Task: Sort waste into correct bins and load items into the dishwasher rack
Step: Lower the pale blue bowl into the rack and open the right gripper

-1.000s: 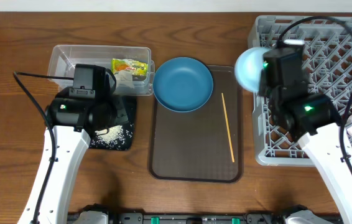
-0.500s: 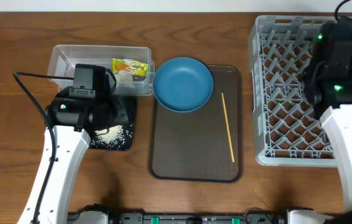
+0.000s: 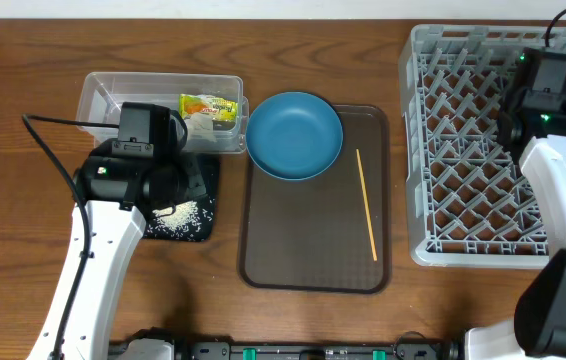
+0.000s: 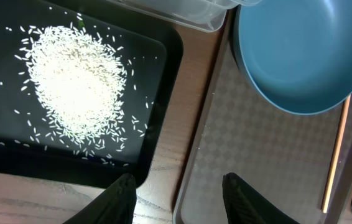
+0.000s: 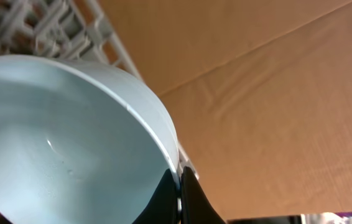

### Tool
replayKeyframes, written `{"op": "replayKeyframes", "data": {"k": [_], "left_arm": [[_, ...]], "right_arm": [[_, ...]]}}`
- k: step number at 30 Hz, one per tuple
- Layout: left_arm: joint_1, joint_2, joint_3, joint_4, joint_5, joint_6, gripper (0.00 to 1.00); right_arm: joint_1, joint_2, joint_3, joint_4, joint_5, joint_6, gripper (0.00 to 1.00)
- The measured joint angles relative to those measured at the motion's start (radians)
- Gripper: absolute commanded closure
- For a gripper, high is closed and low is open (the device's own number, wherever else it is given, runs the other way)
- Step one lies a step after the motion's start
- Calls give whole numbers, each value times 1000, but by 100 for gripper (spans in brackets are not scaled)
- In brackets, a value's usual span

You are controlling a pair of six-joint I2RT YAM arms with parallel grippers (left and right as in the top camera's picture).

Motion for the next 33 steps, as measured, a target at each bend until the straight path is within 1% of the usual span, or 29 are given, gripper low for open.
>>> {"op": "replayKeyframes", "data": {"k": [7,13,15,16,18,19,21,25,30,32,33], "left_arm": [[0,0,0,0,0,0,52],[0,0,0,0,0,0,52],[0,0,0,1,0,0,52],[0,0,0,0,0,0,52],[0,1,0,1,0,0,52],[0,1,0,0,0,0,52],[0,1,0,0,0,0,52],[0,1,0,0,0,0,52],[0,1,0,0,0,0,52],[0,1,0,0,0,0,52],[0,1,0,0,0,0,52]], "right_arm": [[0,84,-13,-125,14,122,99],[8,84,-12,-198,14,217,99],[21,84,-12,-233,16,241,93],[27,84,-12,-249,16,251,87],[47,84,-12,-294,-10,267,79],[51,84,-12,-310,-41,269,76],[74,86,-12,-348,-127,272,75],[97,86,-13,-388,-254,276,75],[102,86,-13,-425,-333,279,73],[102,85,-13,-428,-348,281,69],[102,82,-13,-428,-354,283,66]]}}
